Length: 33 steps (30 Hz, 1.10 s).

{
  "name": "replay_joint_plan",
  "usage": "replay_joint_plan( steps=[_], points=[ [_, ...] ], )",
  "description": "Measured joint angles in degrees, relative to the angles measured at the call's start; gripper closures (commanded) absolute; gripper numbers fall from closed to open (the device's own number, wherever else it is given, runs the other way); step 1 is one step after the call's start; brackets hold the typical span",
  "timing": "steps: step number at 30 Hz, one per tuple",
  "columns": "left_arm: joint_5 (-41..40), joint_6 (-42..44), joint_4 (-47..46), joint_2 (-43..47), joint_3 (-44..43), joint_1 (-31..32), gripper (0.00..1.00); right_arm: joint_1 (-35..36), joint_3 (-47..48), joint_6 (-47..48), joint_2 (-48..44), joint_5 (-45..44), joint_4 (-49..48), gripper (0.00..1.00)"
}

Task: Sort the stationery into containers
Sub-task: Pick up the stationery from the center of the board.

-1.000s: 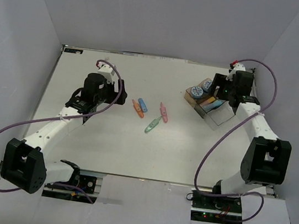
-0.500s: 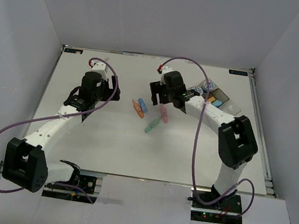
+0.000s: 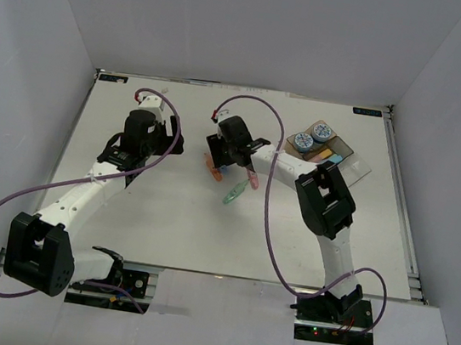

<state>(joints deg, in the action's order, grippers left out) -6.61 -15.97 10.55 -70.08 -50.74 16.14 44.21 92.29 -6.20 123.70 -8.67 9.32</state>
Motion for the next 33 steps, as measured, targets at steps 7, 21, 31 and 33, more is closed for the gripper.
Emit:
replay_joint_plan(
  steps=[7,21,31,33],
  points=[
    [0.55,-0.02,0.0,0.0,0.0,-0.33,0.02,-0.28,1.6,-0.07,2.71,-0.22,-0.33,0.44],
    [1.79,-0.04,0.0,0.0,0.0,-0.66,0.02,-0.83,-3.89,-0.39,1.09,-1.51,-4.57,0.77],
    [2.43,-0.09,0.0,-0.02,0.0,-0.66,0.02,-3.61,-14.4,-1.66,-17.7,-4.81,-2.75,0.73],
    [2.47,-0.11,0.0,-0.02,0.0,-0.66,0.02,-6.54,-18.14,-2.95,-24.81,-6.03,-3.5,0.72]
  ],
)
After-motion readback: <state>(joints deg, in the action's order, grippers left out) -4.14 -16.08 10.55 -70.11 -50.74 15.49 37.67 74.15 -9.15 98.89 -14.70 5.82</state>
